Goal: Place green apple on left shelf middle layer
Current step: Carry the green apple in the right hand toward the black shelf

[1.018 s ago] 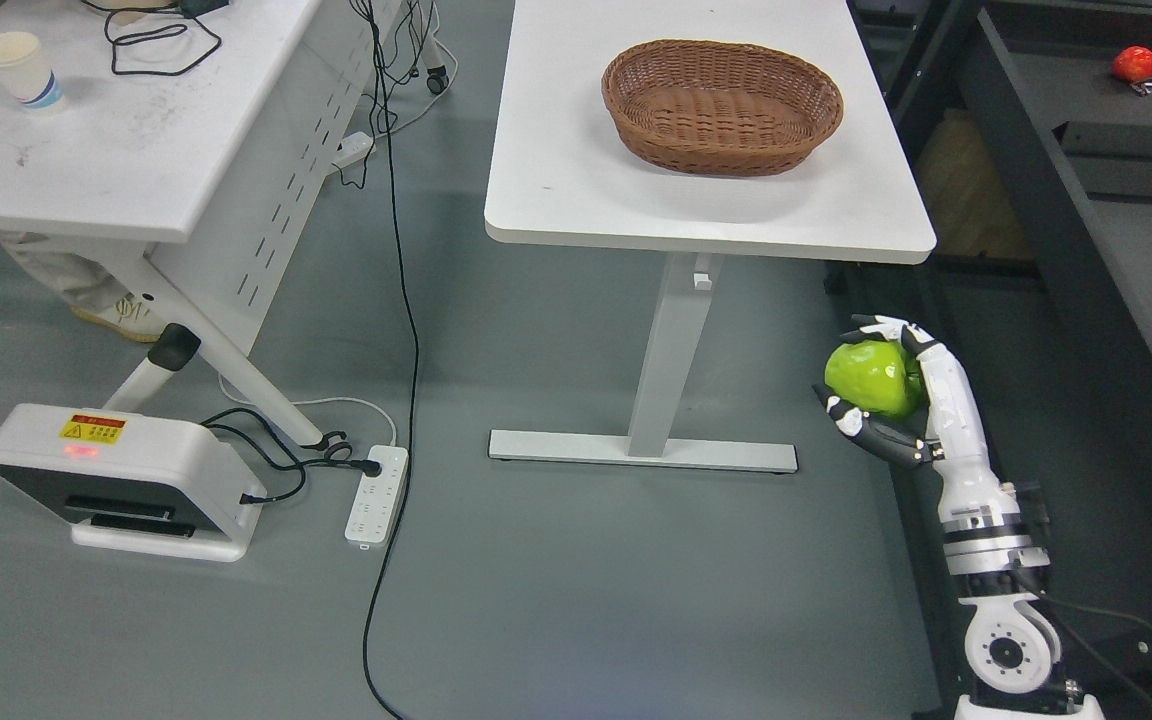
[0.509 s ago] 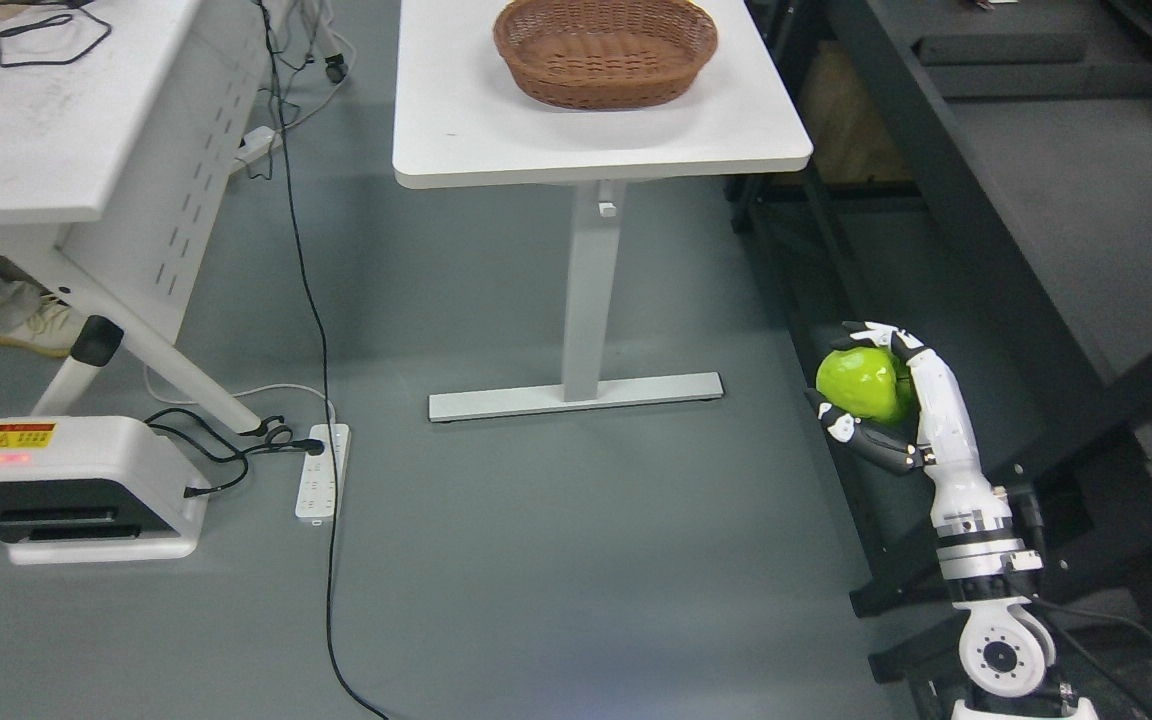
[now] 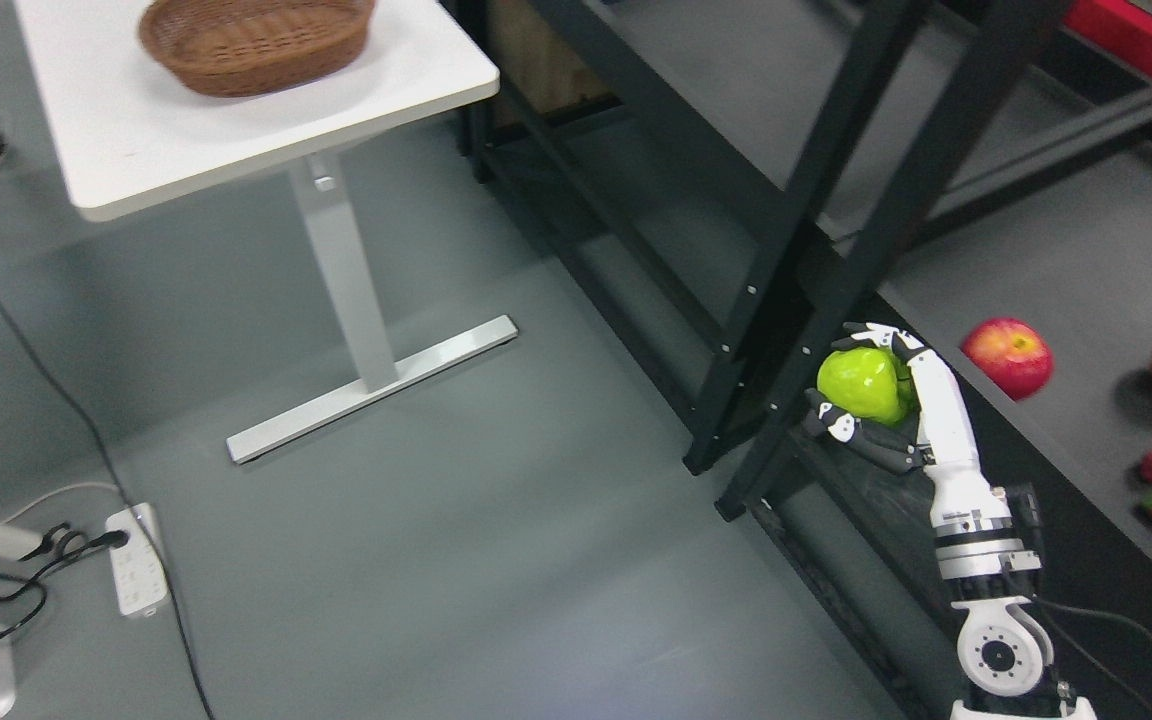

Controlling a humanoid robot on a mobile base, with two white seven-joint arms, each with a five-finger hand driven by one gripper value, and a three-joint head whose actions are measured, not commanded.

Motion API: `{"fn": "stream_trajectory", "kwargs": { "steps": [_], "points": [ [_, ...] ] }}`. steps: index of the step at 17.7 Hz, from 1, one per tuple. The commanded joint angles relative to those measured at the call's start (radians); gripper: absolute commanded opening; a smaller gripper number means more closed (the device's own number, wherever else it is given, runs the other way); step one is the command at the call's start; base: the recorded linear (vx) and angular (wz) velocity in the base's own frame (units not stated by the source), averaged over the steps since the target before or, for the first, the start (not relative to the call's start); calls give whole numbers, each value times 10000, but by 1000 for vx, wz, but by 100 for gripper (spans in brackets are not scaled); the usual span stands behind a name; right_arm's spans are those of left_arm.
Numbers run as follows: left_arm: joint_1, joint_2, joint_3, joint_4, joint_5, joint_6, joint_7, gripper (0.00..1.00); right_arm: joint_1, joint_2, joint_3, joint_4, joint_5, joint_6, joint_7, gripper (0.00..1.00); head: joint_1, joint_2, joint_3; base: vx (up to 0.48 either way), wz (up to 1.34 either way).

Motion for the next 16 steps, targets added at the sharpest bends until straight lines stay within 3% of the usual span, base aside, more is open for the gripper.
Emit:
{"fn": "stream_trajectory", "kwargs": {
  "steps": [1,10,16],
  "points": [
    [-215,174,0,0,-2,-8,-5,100,-99,10,-46,-6,0,161,-31,0,0,0,0,-139,-1023],
    [-215,174,0,0,-2,-8,-5,100,-513,-21,-200,9,31,744,-61,0,0,0,0,-78,-987],
    [-215,174,0,0,-2,-8,-5,100,-743,-21,-185,25,31,1051,-46,0,0,-1,0,70,-553]
  ]
}}
